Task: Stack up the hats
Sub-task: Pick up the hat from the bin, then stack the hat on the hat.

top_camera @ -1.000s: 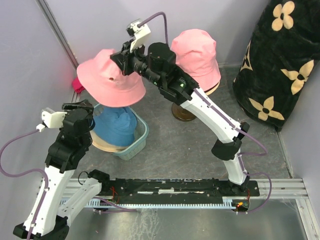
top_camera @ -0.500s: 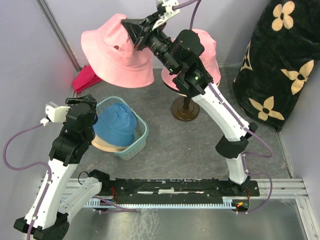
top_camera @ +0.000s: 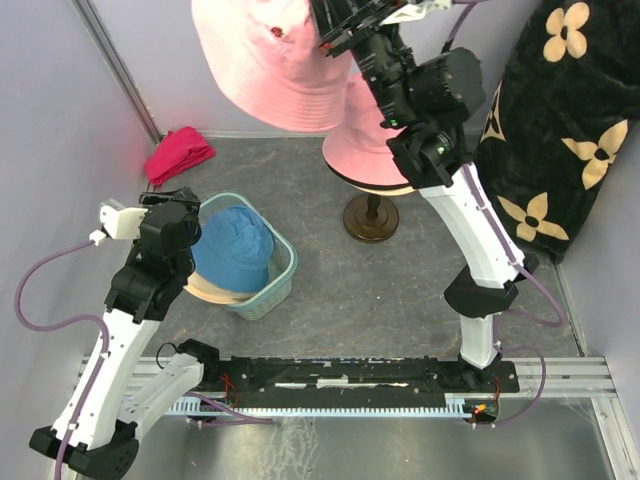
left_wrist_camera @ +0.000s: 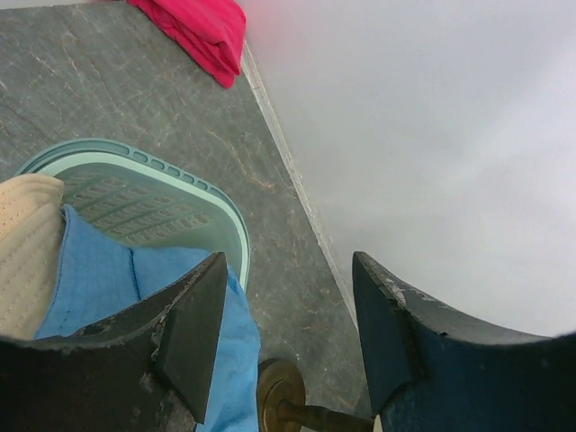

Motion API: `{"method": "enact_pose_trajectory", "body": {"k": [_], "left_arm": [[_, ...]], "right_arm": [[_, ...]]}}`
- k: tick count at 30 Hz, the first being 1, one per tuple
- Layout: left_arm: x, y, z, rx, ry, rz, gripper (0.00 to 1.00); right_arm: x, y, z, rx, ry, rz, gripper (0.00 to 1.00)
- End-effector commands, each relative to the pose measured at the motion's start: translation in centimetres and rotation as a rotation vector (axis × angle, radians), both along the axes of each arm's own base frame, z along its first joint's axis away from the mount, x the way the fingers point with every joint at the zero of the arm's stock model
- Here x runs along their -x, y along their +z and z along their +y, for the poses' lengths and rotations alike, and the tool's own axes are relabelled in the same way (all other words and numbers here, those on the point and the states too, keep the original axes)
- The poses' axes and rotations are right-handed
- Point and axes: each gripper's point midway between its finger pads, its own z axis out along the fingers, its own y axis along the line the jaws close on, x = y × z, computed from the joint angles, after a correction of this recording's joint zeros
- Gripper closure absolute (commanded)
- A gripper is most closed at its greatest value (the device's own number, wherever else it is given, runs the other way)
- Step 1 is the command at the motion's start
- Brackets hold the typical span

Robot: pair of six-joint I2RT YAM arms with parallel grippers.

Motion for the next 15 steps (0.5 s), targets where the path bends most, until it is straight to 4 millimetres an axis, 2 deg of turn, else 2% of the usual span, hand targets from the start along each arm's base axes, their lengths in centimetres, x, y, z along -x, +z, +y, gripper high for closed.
{"method": "enact_pose_trajectory", "body": {"k": [1, 5, 8, 11, 15], "left_arm": [[-0.8, 0.3, -0.5, 0.028, -0.006, -0.031, 0.36], [-1.0, -0.1, -0.7, 0.029, -0.016, -0.029, 0.36], [-1.2, 0.4, -0.8, 0.015, -0.024, -0.043, 0.36], [-1.7, 1.3, -1.0, -0.02, -0.04, -0.048, 0.37], [-2.8, 2.3, -1.7, -0.054, -0.075, -0.051, 0.37]], "right_arm": [[5.7, 6.9, -7.1, -0.144, -0.065, -0.199, 0.98], [7.2, 8.6, -10.2, -0.161, -0.143, -0.258, 0.98], [7.7, 9.3, -12.3, -0.154, -0.211, -0.278, 0.98], [7.7, 9.3, -14.0, -0.135, -0.273, -0.272, 0.98], [6.5, 8.5, -15.5, -0.088, -0.345, -0.225, 0.98]]}}
